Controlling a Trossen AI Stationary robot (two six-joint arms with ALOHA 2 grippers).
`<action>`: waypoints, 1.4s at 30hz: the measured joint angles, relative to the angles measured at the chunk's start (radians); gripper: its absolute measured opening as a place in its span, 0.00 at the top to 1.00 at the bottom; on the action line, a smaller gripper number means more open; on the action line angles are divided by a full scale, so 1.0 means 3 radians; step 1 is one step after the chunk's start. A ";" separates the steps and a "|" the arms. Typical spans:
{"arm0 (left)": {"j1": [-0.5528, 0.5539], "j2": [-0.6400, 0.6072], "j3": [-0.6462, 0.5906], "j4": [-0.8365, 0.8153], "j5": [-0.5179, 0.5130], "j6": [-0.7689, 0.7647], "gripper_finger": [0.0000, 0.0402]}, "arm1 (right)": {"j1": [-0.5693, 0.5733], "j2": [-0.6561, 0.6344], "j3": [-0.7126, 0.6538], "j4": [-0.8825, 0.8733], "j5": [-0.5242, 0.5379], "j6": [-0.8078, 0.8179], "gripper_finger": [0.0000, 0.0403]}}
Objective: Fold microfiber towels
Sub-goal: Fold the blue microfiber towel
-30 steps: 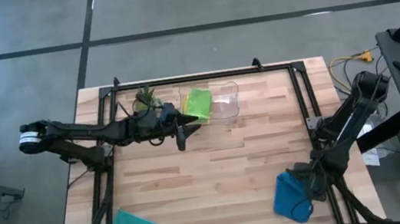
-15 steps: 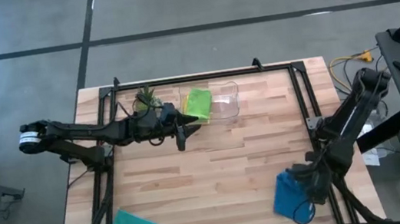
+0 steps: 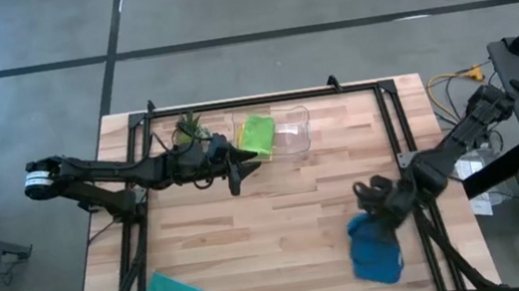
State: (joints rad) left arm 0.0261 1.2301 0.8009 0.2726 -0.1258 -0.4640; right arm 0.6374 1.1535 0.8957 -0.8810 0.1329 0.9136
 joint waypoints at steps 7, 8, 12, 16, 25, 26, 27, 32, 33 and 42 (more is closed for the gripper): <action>-0.0003 -0.0001 0.0010 0.0005 0.0243 -0.0007 0.60 | -0.0931 0.0208 0.0506 0.0049 0.0006 -0.0838 0.98; -0.0003 -0.0003 0.0011 0.0010 0.0286 -0.0005 0.60 | -0.1058 0.0240 0.0592 0.0080 0.0008 -0.0933 0.98; -0.0003 -0.0003 0.0010 0.0012 0.0422 -0.0003 0.60 | -0.1487 0.0393 0.0961 0.0192 0.0009 -0.1287 0.98; -0.0003 -0.0003 0.0021 0.0003 0.0452 0.0019 0.60 | -0.1806 0.0580 0.1291 0.0189 0.0007 -0.1364 0.98; -0.0003 -0.0004 0.0071 0.0012 0.0280 0.0098 0.60 | -0.1969 0.1024 0.1959 0.0181 -0.0030 -0.1304 0.98; -0.0002 -0.0004 0.0071 0.0011 0.0226 0.0107 0.60 | -0.1969 0.1076 0.2027 0.0173 -0.0039 -0.1304 0.98; -0.0001 -0.0004 0.0071 0.0006 0.0203 0.0118 0.59 | -0.1969 0.1132 0.2090 0.0161 -0.0069 -0.1303 0.98; -0.0003 -0.0005 0.0071 0.0006 0.0227 0.0093 0.52 | -0.1966 0.1380 0.2334 0.0141 -0.0190 -0.1249 0.98; -0.0009 -0.0004 0.0071 0.0006 0.0271 0.0086 0.50 | -0.1966 0.1420 0.2366 0.0135 -0.0193 -0.1208 0.98; -0.0023 0.0025 0.0078 -0.0184 0.0565 -0.0026 0.37 | -0.1966 0.1633 0.2514 0.0152 -0.0204 -0.1160 0.98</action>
State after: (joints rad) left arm 0.0191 1.2374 0.8244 0.2173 0.0436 -0.4719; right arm 0.0475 1.6433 1.6500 -0.8355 0.0717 0.5656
